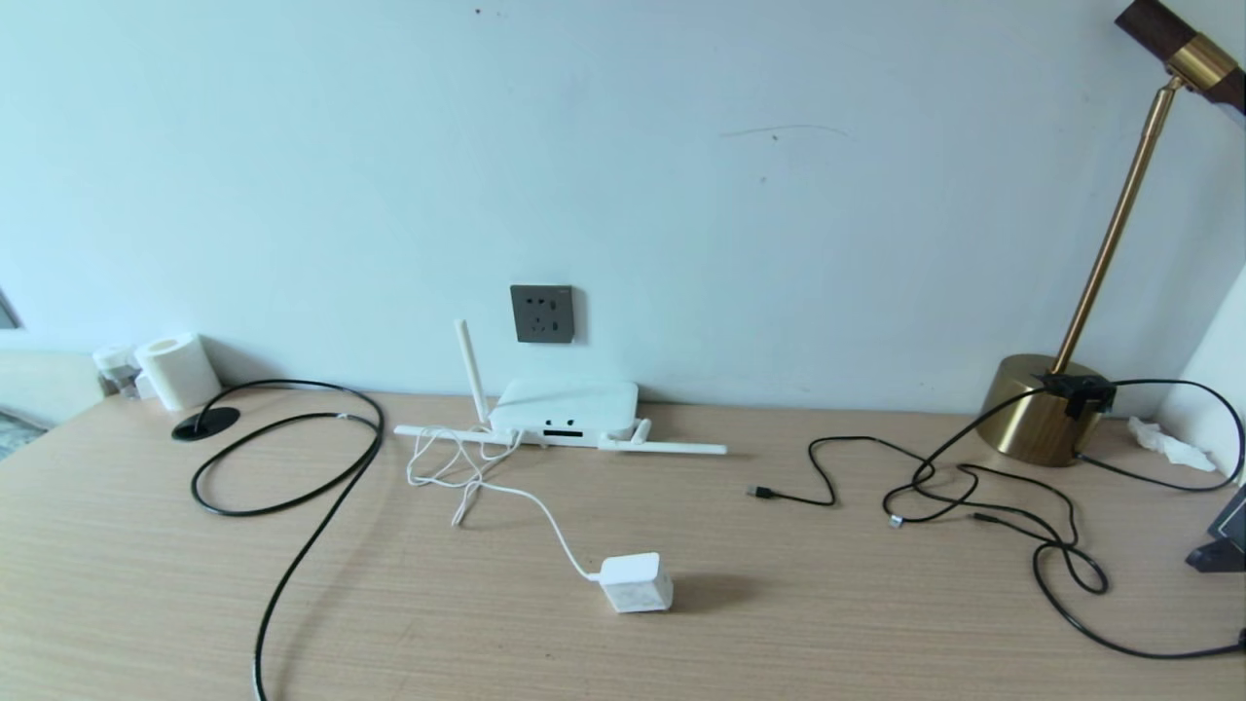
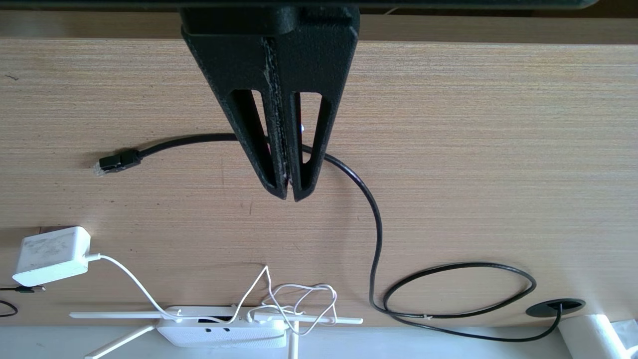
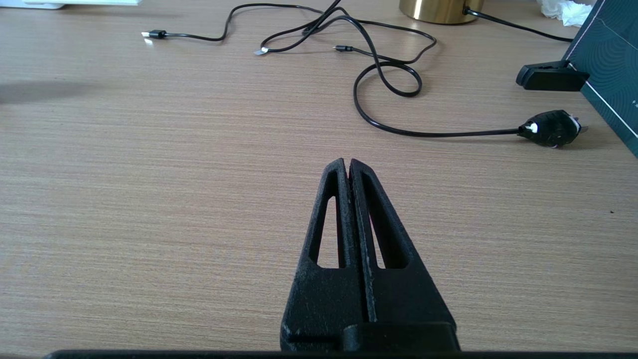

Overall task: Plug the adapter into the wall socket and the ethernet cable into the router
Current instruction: Pick up plug

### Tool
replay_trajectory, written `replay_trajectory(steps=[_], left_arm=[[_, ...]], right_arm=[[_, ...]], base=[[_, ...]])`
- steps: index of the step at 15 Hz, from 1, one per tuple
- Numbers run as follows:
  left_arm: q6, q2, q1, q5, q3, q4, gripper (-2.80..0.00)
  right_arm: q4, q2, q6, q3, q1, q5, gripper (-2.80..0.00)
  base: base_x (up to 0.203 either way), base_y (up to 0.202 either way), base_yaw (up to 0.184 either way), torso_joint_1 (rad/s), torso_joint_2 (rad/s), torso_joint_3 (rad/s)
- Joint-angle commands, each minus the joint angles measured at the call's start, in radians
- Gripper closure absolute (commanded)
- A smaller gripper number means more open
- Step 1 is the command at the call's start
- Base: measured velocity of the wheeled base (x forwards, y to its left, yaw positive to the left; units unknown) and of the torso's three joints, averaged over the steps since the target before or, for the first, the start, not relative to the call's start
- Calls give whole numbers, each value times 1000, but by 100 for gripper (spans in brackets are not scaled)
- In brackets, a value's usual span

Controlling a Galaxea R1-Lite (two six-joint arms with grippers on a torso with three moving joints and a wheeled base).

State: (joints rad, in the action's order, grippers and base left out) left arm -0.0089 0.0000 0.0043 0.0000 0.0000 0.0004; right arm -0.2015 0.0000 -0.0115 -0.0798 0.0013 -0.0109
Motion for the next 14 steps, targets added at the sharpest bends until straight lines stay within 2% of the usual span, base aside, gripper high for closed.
replay_trajectory(steps=[1, 8, 10, 12, 14], left_arm=[[0, 2, 0, 0, 0, 0, 0], [32, 2, 0, -6, 0, 4, 0], [80, 0, 0, -12, -6, -8, 0], [108, 27, -2, -62, -116, -6, 0], [121, 167, -9, -142, -227, 5, 0]], right_arm=[[-1, 2, -1, 0, 0, 0, 0], [-1, 0, -2, 0, 0, 0, 0], [-1, 2, -2, 0, 0, 0, 0], [-1, 2, -2, 0, 0, 0, 0], [-1, 2, -2, 0, 0, 0, 0]], base=[[0, 0, 0, 0, 0, 0], [0, 0, 0, 0, 0, 0], [0, 0, 0, 0, 0, 0], [0, 0, 0, 0, 0, 0], [0, 0, 0, 0, 0, 0]])
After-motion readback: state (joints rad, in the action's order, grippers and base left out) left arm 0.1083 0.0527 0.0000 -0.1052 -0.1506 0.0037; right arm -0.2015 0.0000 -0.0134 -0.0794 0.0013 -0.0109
